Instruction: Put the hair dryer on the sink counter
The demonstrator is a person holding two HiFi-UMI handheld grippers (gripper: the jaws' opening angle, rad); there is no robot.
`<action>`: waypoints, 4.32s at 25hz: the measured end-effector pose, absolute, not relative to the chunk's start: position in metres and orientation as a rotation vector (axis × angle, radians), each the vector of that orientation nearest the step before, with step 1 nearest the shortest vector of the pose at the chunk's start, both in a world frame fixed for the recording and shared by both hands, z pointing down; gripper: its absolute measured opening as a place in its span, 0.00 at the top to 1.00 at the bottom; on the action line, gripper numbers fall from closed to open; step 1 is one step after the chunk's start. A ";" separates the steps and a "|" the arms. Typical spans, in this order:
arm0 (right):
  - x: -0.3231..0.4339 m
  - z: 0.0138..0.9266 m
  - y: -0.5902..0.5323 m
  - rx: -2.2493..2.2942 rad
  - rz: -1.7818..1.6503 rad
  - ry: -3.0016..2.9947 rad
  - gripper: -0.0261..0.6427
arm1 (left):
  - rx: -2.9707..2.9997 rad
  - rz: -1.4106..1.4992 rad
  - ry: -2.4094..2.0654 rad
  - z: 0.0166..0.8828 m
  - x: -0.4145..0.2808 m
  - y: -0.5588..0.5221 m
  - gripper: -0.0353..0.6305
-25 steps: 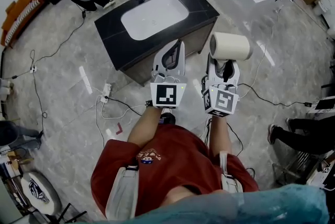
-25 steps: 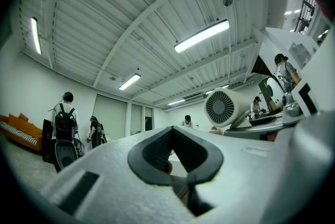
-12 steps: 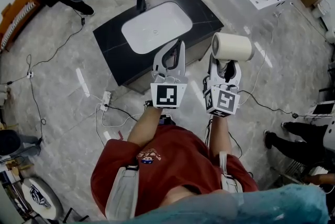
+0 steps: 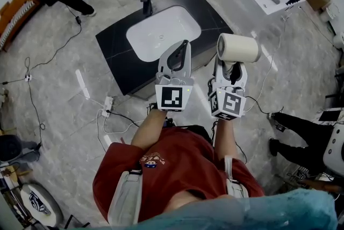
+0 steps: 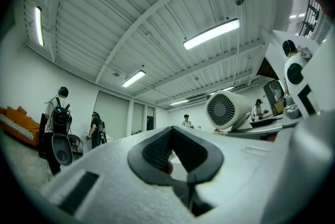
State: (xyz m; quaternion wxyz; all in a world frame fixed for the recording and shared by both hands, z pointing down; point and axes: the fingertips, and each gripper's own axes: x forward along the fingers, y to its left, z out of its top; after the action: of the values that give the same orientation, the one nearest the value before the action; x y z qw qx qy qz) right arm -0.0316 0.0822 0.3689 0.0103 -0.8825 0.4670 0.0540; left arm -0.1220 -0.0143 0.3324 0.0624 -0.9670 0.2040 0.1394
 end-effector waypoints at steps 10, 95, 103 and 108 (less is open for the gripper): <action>0.002 0.376 0.066 -2.706 0.173 1.510 0.67 | -2.906 0.418 0.657 0.339 -0.090 -0.022 0.95; 0.250 0.400 -0.286 -2.347 0.024 2.134 0.67 | -2.632 0.330 1.378 0.349 0.104 -0.322 0.95; 0.233 0.405 -0.314 -2.324 0.011 2.176 0.67 | -2.628 0.316 1.431 0.356 0.086 -0.347 0.95; 0.241 0.406 -0.323 -2.298 -0.018 2.207 0.67 | -2.608 0.304 1.457 0.353 0.095 -0.350 0.95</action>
State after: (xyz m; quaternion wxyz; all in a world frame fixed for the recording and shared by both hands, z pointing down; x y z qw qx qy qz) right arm 0.2410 -0.3229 0.4063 -0.0222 -0.7211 0.6925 -0.0055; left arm 0.0947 -0.3503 0.3529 0.0696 -0.8664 0.4841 0.1010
